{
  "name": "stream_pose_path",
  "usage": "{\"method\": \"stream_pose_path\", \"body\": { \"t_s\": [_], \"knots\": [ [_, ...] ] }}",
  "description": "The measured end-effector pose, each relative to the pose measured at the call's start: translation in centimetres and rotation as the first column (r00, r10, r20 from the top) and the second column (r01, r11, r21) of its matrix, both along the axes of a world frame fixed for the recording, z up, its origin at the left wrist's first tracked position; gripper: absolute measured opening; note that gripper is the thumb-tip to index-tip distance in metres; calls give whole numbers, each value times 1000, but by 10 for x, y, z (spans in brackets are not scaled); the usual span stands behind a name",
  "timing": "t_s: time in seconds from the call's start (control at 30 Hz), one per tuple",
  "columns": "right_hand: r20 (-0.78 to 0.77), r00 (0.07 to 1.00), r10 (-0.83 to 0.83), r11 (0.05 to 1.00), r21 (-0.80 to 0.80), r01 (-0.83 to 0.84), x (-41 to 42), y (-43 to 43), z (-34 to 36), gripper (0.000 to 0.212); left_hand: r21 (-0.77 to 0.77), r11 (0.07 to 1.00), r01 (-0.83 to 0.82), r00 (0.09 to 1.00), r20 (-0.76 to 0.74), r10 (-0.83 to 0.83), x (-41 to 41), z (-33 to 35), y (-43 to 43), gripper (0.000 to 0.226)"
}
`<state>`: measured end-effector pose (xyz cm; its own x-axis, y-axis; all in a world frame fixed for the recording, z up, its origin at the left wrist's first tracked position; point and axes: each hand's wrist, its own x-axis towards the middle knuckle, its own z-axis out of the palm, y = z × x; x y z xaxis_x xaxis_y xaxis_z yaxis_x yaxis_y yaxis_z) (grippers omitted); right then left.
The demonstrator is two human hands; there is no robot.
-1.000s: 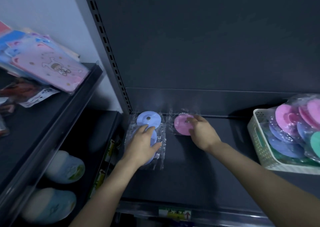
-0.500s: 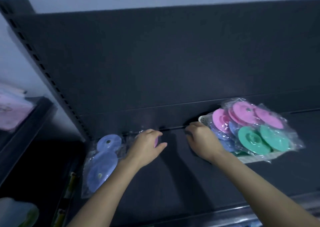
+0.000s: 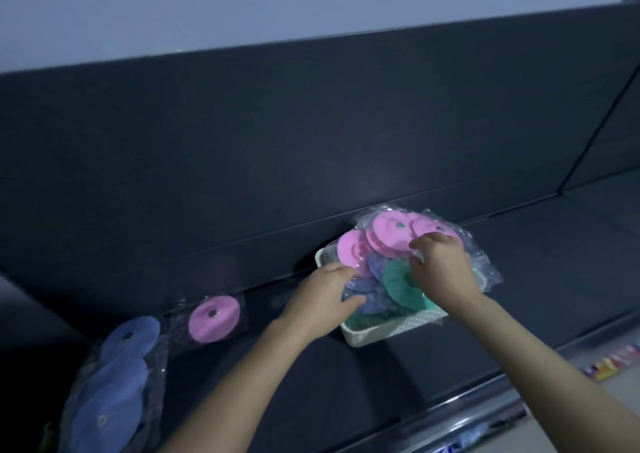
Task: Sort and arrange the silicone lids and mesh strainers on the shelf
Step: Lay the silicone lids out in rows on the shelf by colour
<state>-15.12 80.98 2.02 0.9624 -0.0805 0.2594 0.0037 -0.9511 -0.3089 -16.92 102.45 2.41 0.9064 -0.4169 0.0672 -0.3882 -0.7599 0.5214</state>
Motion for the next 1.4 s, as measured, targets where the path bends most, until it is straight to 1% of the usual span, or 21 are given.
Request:
{"method": "stream_pose_path", "body": {
  "t_s": [0.17, 0.27, 0.37, 0.43, 0.53, 0.6, 0.67, 0.73, 0.77, 0.8, 0.83, 0.87, 0.93, 0.97, 1.0, 1.03, 1.07, 1.13, 1.2, 1.3, 1.4],
  "knots": [
    [-93, 996, -6, 1000, -12, 5, -3, -28, -13, 23, 41, 996, 75, 997, -13, -74, 5, -7, -29, 57],
    [-171, 985, 35, 999, 22, -31, -8, -34, -12, 39, 101, 984, 144, 990, -25, -142, 7, -15, -39, 66],
    [-196, 979, 61, 998, 45, -54, -10, -41, -12, 50, 243, 965, 98, 995, 7, -103, 10, -29, -48, 66],
    [-174, 981, 86, 995, 58, -77, -10, -45, -13, 49, 258, 964, 62, 998, -14, -61, 11, -36, -51, 64],
    [-151, 975, 161, 987, 9, -162, -12, -48, -12, 43, 218, 975, 45, 999, -9, -44, 11, -40, -53, 54],
    [-122, 967, 222, 974, -14, -225, -13, -50, -13, 42, 222, 975, 12, 998, 65, -27, 14, -43, -55, 47],
    [-73, 966, 249, 968, 28, -248, -15, -54, -12, 38, 204, 979, -16, 992, 129, -11, 14, -40, -57, 42],
    [0, 977, 212, 974, 87, -211, -14, -60, -10, 31, 189, 982, -26, 980, 198, -13, 14, -38, -58, 38],
    [45, 985, 168, 978, 122, -172, -9, -64, -11, 30, 187, 982, -34, 972, 234, -11, 16, -38, -57, 41],
    [84, 990, 115, 981, 145, -127, -1, -69, -13, 30, 171, 984, -55, 968, 250, 11, 17, -36, -57, 49],
    [86, 995, 58, 985, 157, -71, 8, -74, -14, 34, 138, 987, -84, 972, 230, 50, 19, -33, -57, 56],
    [35, 999, 10, 987, 157, -16, 17, -79, -15, 40, 93, 989, -113, 975, 204, 92, 19, -27, -59, 60],
    [-156, 988, -11, 982, 183, 40, 32, -84, -17, 52, -16, 990, -140, 984, 109, 141, 22, -22, -62, 62],
    [-226, 974, 17, 980, 196, 29, 36, -84, -19, 50, -62, 986, -155, 984, 79, 160, 23, -19, -65, 58],
    [-253, 966, 54, 980, 199, -2, 37, -81, -21, 42, -116, 978, -172, 982, 63, 180, 25, -18, -68, 51],
    [-234, 969, 84, 980, 198, -37, 35, -76, -21, 31, -160, 967, -198, 976, 55, 209, 28, -17, -71, 43],
    [-179, 978, 103, 977, 201, -66, 33, -72, -22, 21, -191, 954, -231, 969, 40, 243, 32, -17, -74, 36],
    [-93, 990, 108, 968, 237, -83, 29, -69, -23, 14, -233, 919, -317, 945, 0, 326, 38, -16, -82, 22],
    [-85, 992, 90, 965, 255, -66, 29, -71, -23, 14, -234, 886, -400, 915, -39, 402, 44, -13, -89, 14],
    [-75, 995, 65, 967, 250, -44, 34, -77, -24, 11, -203, 855, -477, 877, -51, 478, 52, -10, -97, 16],
    [-106, 994, -31, 927, 369, 68, 43, -83, -23, 27, -260, 795, -548, 836, -130, 533, 60, -7, -104, 25]
  ]
}}
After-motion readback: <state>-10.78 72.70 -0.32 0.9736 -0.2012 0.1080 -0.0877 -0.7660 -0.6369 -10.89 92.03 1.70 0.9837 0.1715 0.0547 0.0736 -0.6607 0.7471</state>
